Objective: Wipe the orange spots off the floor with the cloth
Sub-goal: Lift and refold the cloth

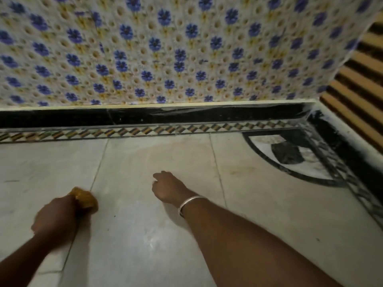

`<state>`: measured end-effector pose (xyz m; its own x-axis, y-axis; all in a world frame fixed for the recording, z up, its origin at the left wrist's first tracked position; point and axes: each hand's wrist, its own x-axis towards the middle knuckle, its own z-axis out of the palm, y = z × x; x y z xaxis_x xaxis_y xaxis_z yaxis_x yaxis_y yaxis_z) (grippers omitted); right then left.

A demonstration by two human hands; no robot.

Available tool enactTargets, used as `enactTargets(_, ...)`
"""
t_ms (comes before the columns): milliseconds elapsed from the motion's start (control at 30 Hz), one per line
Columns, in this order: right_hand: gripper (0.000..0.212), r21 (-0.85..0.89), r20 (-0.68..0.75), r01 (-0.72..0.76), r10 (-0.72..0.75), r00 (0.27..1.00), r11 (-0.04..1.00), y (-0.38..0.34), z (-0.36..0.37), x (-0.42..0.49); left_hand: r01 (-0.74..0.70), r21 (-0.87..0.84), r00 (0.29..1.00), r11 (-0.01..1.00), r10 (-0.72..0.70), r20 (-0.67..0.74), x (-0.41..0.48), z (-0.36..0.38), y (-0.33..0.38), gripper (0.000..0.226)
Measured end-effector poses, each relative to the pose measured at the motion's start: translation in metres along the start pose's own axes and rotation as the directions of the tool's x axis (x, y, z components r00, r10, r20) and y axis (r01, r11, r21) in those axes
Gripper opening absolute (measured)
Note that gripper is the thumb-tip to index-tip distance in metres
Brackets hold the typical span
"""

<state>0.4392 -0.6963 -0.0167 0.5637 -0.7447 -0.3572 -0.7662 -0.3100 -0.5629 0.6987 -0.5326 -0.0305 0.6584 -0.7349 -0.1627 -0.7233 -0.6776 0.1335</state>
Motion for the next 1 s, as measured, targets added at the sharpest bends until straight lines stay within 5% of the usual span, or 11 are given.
enactTargets(100,0.052,-0.008,-0.023,-0.019,0.018,1.0,1.0,0.01,-0.033,-0.009,0.055,-0.35,0.992,0.935,-0.011,0.126,-0.008,-0.035,0.048,0.034)
enactTargets(233,0.055,0.051,-0.104,-0.028,0.033,0.994,0.998,0.008,-0.101,-0.037,0.067,-0.742,0.969,0.667,0.134,0.208,-0.023,-0.082,0.142,0.027)
enactTargets(400,0.051,0.156,-0.171,-0.012,0.039,0.984,0.988,-0.005,-0.171,-0.063,-0.001,-0.837,0.931,0.548,0.305,0.199,-0.034,-0.15,0.229,0.018)
enactTargets(567,0.033,0.265,0.059,-0.15,0.139,0.989,0.952,0.0,-0.253,-0.082,-0.1,-0.842,0.908,0.531,0.394,0.141,-0.041,-0.197,0.273,0.023)
enactTargets(667,0.041,0.432,0.086,-0.179,0.157,0.984,0.884,0.022,-0.282,-0.082,-0.136,-0.882,0.9,0.452,0.429,0.081,-0.043,-0.207,0.293,0.016)
enactTargets(767,0.035,0.649,0.128,-0.106,0.029,0.991,0.753,0.039,-0.278,-0.078,-0.154,-0.912,0.895,0.381,0.445,0.035,-0.043,-0.216,0.313,0.02)
enactTargets(867,0.035,0.904,0.082,-0.035,-0.093,0.992,0.427,0.046,-0.268,-0.07,-0.171,-0.923,0.884,0.346,0.468,0.012,-0.038,-0.224,0.331,0.029)
enactTargets(933,0.044,0.967,0.015,0.011,-0.101,0.995,0.255,0.046,-0.267,-0.069,-0.214,-0.915,0.869,0.342,0.494,-0.019,-0.036,-0.229,0.337,0.031)
enactTargets(1000,0.051,0.981,-0.028,0.049,-0.114,0.993,0.19,0.047,-0.271,-0.073,-0.224,-0.921,0.866,0.319,0.499,-0.037,-0.032,-0.232,0.342,0.038)
